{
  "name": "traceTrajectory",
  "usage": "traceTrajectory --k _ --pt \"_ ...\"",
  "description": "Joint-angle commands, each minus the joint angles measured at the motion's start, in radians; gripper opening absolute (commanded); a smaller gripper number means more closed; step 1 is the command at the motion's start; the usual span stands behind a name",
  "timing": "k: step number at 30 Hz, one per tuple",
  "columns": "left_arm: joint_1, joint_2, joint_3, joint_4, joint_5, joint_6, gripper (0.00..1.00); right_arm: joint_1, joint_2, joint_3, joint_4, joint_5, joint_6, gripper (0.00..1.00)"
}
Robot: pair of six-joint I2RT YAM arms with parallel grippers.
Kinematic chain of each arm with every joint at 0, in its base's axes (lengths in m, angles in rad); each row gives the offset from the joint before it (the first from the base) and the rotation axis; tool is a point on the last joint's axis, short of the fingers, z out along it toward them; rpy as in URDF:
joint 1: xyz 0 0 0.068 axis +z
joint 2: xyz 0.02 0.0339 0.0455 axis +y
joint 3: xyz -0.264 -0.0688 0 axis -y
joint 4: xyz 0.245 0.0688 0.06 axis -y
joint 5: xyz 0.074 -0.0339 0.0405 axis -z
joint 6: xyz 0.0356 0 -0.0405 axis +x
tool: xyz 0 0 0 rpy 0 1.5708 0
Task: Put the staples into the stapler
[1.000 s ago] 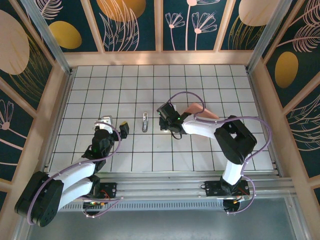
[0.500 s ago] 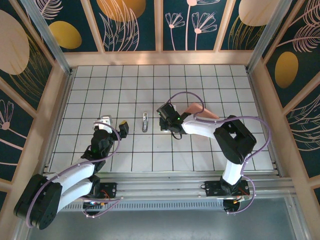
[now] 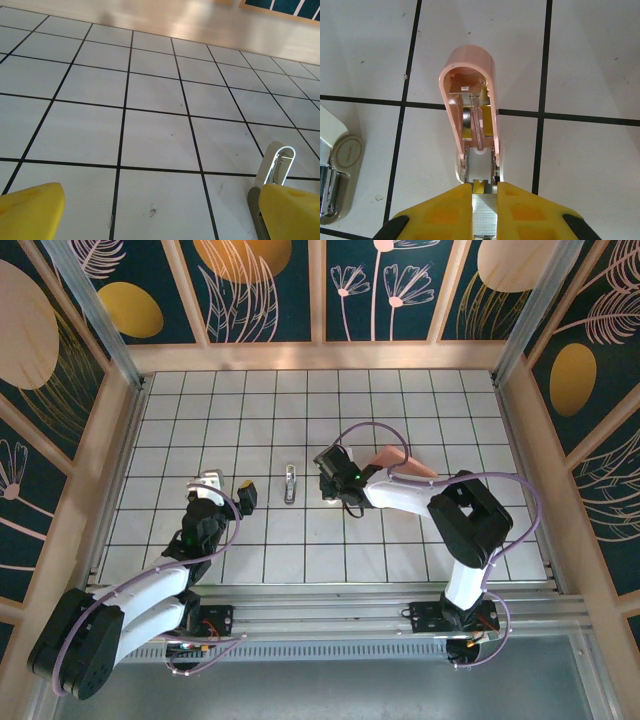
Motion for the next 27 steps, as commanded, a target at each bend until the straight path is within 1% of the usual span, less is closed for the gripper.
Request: traceTrajectory --k 1,8,27 --pt "-0.004 -0.002 0.025 -0.004 -0.010 0.016 0.99 -0.005 0.010 0.025 0.014 0.021 -0.010 0.14" --pt "-0.004 0.009 0.024 0.001 -0.009 0.017 0.99 -0.005 0.016 0.020 0.034 -0.009 -0.011 0.13" --pt "-0.003 0.012 0.026 0.002 -0.007 0.016 0.99 -0.004 0.036 0.020 0.004 -0.028 -0.006 0.13"
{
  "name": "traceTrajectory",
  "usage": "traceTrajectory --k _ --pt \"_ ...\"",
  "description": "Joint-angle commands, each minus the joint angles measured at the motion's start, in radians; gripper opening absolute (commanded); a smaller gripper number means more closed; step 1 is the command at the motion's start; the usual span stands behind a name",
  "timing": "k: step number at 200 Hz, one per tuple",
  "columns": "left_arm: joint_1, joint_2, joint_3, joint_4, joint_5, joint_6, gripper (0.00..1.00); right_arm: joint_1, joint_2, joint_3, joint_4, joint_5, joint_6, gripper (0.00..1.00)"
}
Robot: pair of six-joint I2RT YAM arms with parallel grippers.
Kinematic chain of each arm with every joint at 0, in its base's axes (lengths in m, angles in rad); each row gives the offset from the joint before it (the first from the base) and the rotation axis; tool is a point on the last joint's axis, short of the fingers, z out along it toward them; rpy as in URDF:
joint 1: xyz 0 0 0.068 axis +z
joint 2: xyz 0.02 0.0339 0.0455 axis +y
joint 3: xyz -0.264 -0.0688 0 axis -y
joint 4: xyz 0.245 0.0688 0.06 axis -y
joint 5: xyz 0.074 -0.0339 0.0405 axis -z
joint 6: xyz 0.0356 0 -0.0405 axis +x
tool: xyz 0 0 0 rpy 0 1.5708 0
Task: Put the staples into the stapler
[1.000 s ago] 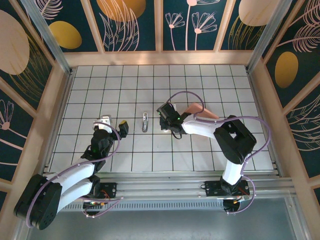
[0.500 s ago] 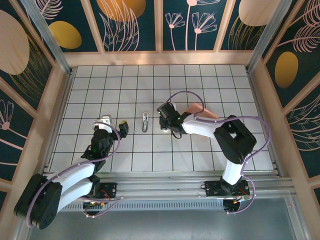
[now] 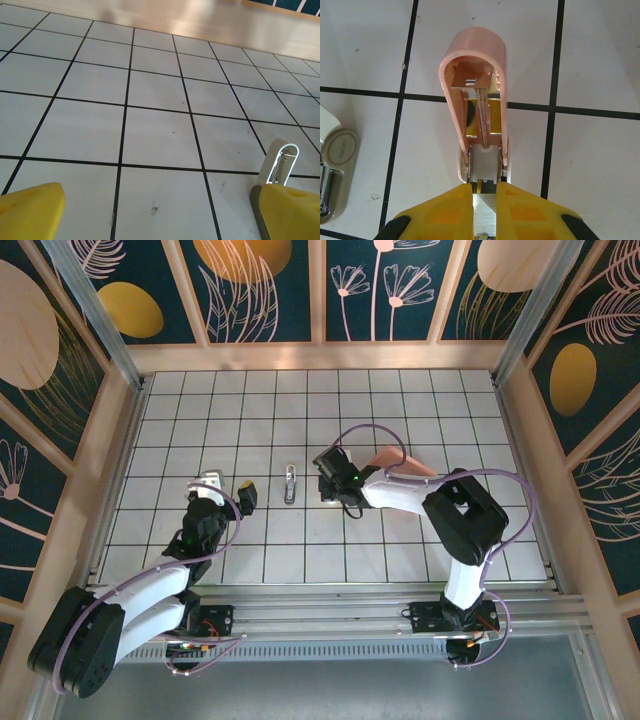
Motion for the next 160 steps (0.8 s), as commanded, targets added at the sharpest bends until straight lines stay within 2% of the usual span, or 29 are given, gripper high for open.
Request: traceTrajectory --k 1,69,160 --pt "-0.003 0.002 0.025 0.005 -0.004 0.016 0.99 -0.003 0.003 0.022 -0.011 0.002 -0.006 0.13" --pt "-0.003 0.001 0.026 0.003 -0.004 0.017 0.99 0.008 -0.058 0.050 -0.037 0.044 0.012 0.13" --pt "-0.003 -0.004 0.029 -0.001 -0.004 0.021 0.99 0.008 0.000 0.040 -0.030 -0.001 0.031 0.13"
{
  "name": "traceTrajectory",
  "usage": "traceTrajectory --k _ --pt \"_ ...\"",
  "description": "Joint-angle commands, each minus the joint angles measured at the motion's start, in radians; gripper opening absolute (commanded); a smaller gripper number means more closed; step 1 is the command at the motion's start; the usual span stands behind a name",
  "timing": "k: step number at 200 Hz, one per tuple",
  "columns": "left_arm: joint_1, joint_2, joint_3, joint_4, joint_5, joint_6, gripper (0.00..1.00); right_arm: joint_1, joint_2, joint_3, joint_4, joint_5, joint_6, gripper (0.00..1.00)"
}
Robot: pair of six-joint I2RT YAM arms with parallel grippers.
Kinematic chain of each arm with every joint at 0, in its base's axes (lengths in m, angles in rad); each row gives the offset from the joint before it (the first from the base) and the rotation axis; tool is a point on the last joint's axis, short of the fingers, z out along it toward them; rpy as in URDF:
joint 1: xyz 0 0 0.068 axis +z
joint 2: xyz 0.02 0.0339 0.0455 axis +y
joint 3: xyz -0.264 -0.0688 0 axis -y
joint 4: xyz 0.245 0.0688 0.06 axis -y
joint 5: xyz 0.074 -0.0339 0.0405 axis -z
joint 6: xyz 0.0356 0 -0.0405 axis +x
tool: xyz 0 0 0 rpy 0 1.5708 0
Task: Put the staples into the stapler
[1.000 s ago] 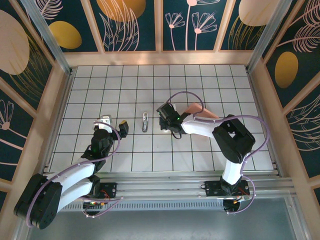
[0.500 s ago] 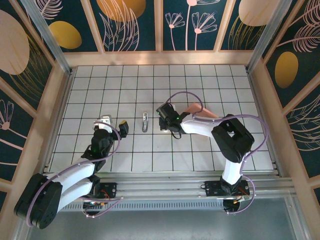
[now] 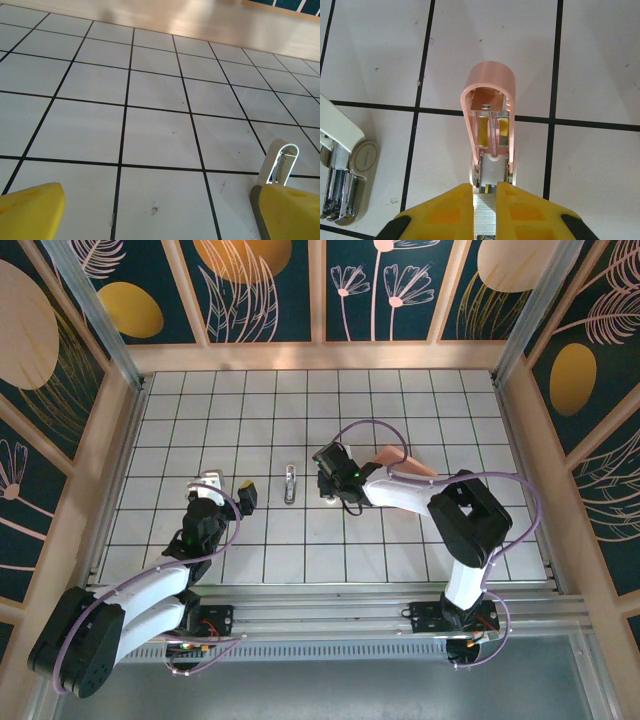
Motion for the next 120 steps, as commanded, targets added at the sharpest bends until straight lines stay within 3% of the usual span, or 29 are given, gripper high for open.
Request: traceTrajectory --k 1,120 --pt "-0.004 -0.004 0.029 -0.001 -0.004 0.017 0.99 0.007 0.022 0.015 -0.008 -0.009 0.022 0.13" --pt "-0.004 -0.002 0.032 0.000 -0.003 0.020 0.99 0.007 0.039 0.006 -0.022 -0.007 0.028 0.13"
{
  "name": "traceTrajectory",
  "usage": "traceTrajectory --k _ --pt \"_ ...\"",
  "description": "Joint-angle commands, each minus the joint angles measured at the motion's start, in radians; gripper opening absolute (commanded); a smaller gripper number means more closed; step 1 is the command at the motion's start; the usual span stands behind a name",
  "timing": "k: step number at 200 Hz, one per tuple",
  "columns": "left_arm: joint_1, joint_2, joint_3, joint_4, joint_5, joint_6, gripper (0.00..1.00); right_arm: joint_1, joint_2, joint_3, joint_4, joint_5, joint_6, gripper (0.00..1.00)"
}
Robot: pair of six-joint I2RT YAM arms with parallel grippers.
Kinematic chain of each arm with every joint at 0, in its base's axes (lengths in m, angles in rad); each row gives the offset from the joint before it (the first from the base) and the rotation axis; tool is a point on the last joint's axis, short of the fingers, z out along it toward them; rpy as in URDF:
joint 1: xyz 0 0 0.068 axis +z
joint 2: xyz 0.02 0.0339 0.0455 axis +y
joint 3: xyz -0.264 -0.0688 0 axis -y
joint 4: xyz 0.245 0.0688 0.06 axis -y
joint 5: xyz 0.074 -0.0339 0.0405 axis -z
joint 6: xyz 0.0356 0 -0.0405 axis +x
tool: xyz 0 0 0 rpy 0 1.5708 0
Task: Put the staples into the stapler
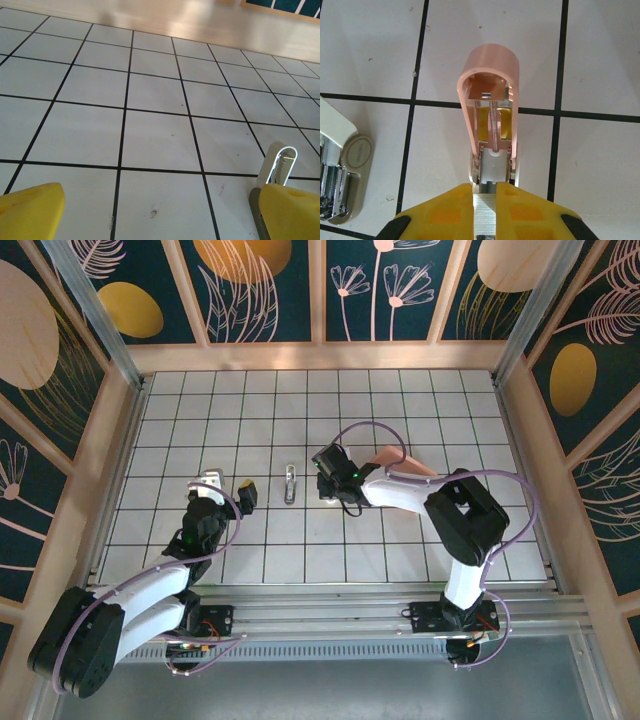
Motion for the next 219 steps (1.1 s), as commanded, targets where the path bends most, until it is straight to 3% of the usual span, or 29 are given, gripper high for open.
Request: traceTrajectory --k 1,219 --pt "-0.004 -0.003 0.026 0.000 -0.003 0.016 0.99 0.007 0.019 0.006 -0.021 0.008 0.017 0.13" --pt "-0.003 -0.005 0.022 -0.004 -0.001 0.020 0.99 0.029 0.020 -0.002 -0.072 0.032 0.024 0.13"
